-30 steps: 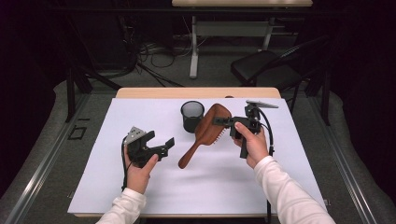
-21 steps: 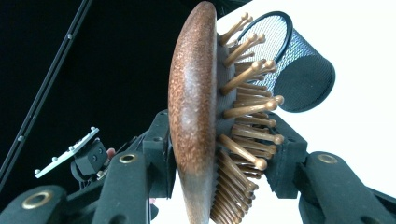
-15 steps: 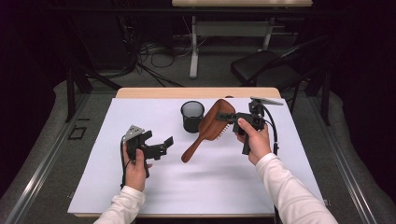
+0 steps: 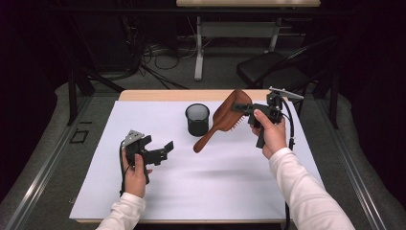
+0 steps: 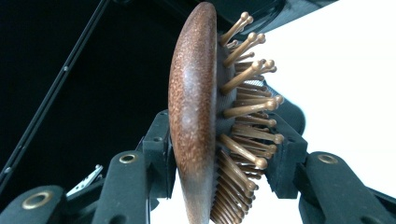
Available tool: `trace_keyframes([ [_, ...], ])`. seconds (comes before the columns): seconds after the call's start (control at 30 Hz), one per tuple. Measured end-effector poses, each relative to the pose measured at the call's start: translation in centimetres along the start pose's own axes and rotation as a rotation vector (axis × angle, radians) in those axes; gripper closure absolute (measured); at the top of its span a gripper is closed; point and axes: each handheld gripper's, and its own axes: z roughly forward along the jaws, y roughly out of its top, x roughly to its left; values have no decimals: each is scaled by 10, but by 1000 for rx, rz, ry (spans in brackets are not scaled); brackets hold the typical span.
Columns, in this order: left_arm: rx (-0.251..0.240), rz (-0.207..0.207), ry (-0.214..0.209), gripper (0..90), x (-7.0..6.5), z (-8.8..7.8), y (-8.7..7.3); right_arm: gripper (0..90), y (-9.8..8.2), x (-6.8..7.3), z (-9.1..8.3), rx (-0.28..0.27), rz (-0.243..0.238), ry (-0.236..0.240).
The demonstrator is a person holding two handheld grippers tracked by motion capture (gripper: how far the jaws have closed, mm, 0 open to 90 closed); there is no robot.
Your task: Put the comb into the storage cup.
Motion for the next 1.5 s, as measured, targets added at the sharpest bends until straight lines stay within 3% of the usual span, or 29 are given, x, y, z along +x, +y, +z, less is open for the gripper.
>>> trace_keyframes([
  [0.43,3,5,-2,3,0,0,-1,517,27,7,-11,-81,-3,-43],
  [0.77,7,5,-6,3,-1,0,-2,517,40,9,-8,-101,10,-70],
  [1.5,15,-3,-4,3,0,1,-3,517,50,9,-9,-178,12,-128],
])
